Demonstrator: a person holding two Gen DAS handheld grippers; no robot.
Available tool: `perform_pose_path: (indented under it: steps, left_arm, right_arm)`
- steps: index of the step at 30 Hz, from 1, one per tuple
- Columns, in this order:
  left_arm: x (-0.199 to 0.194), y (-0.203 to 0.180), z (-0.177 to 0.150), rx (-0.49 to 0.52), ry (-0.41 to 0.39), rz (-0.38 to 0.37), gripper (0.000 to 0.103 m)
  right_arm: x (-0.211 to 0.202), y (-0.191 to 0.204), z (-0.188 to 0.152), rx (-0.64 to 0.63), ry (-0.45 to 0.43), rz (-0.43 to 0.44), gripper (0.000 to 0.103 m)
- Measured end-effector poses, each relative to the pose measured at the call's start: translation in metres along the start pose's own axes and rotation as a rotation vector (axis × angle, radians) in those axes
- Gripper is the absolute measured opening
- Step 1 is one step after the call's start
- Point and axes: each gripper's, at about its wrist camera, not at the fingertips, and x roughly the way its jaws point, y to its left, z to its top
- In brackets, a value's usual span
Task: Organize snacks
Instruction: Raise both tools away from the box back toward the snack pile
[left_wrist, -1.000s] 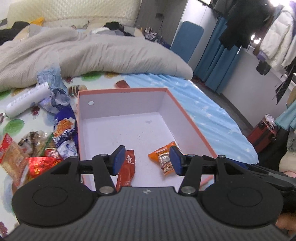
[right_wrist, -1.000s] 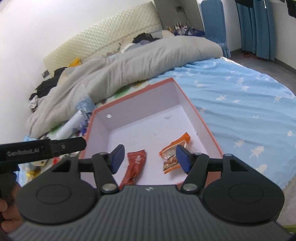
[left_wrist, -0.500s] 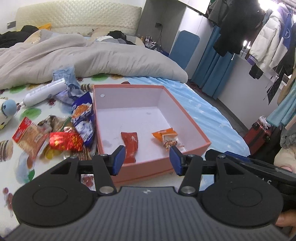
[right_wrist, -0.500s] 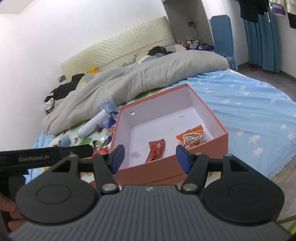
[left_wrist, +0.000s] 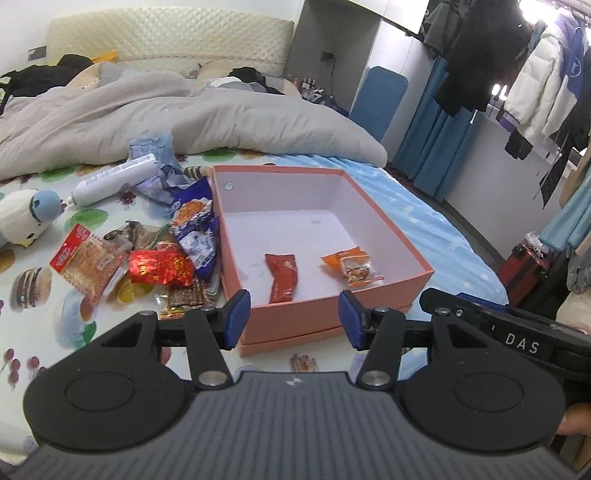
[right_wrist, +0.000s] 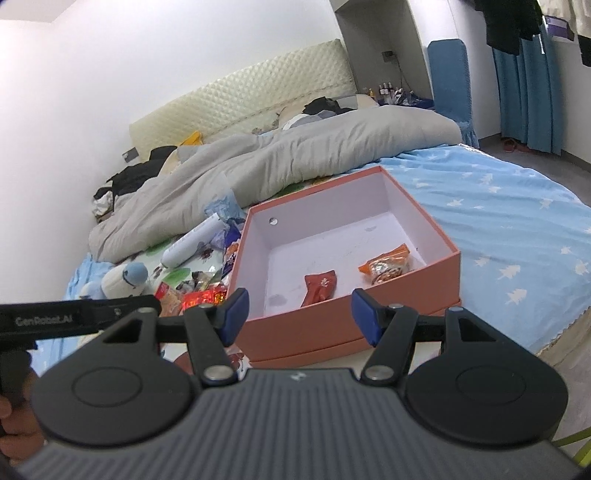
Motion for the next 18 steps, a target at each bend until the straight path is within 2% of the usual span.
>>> perform_pose_path:
  steps: [9, 18]
  left_arm:
    - [-0.012, 0.034, -0.011, -0.06, -0.012, 0.036, 0.059]
    - [-0.026, 0.081, -0.036, -0.145, -0.027, 0.089, 0.059]
  right_arm:
    - [0.008, 0.034, -0.014, -0.055, 0.036, 0.044, 0.064]
    - [0.021, 0.078, -0.031, -0.117, 0.082, 0.12, 0.064]
